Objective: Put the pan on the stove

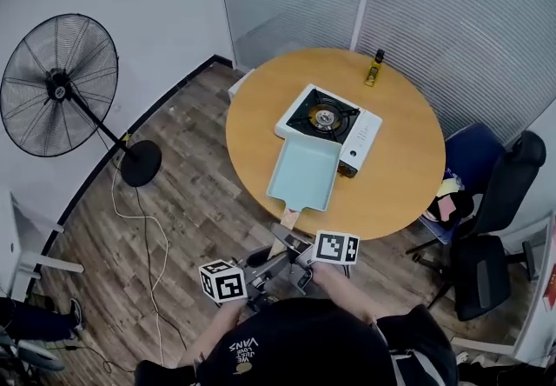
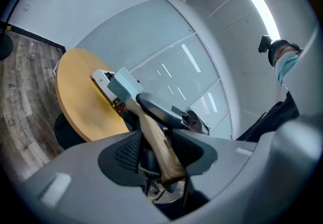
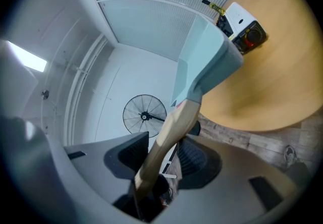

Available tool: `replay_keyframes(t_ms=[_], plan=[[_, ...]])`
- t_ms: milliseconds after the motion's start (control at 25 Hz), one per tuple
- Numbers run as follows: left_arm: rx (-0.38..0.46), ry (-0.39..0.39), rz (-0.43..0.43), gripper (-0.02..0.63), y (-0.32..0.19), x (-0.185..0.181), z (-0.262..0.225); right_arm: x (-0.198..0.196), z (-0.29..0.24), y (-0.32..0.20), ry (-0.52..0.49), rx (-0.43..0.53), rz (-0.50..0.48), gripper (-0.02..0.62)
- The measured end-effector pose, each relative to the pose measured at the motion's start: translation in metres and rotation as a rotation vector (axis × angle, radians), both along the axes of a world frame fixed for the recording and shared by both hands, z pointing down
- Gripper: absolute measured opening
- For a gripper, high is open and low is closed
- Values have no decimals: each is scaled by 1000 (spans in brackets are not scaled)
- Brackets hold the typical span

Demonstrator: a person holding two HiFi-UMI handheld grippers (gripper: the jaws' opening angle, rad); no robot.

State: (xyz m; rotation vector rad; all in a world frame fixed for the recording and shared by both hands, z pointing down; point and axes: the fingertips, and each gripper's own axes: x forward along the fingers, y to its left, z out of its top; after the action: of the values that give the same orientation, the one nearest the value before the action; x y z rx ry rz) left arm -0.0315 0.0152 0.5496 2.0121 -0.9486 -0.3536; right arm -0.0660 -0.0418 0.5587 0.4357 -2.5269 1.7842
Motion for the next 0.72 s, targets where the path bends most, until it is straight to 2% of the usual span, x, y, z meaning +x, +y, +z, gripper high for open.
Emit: replay_keyframes(t_ms=[400, 720], plan=[[16, -1, 5, 169, -100, 31, -4, 32, -6, -101, -5, 24, 20, 155], [6, -12, 11, 169, -150, 43, -4, 45, -4, -151, -21, 10, 39, 155]])
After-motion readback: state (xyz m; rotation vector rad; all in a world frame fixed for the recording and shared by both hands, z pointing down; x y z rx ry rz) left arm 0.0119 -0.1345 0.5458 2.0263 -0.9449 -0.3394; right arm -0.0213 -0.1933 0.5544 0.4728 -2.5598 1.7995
